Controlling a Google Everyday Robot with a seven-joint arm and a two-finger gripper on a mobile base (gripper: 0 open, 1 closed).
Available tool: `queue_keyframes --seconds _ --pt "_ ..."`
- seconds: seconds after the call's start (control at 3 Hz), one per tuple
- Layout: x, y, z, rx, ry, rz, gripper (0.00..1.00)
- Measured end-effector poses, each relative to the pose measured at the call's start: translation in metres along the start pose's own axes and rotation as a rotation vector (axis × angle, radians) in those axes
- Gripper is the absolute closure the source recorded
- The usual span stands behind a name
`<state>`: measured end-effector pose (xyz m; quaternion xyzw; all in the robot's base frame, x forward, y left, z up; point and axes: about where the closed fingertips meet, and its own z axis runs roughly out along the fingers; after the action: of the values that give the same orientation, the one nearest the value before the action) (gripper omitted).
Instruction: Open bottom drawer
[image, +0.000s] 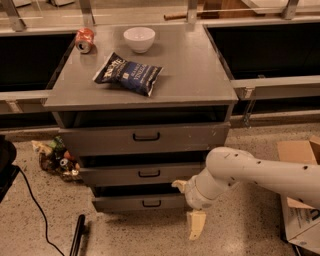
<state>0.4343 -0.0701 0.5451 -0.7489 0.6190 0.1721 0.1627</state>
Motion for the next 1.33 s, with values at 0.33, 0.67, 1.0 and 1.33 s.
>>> queue_keyframes --seconds 0.33,0.67,1.0,1.33 --pt "0.024 -0.010 0.034 -0.016 0.027 0.020 0.00" --pt "0.067 -0.036 0.082 0.012 0.039 0.014 0.00" --pt "0.108 -0.059 0.140 0.041 -0.010 0.002 0.00" --pt "0.108 -0.059 0.140 0.041 -0.010 0.002 0.00"
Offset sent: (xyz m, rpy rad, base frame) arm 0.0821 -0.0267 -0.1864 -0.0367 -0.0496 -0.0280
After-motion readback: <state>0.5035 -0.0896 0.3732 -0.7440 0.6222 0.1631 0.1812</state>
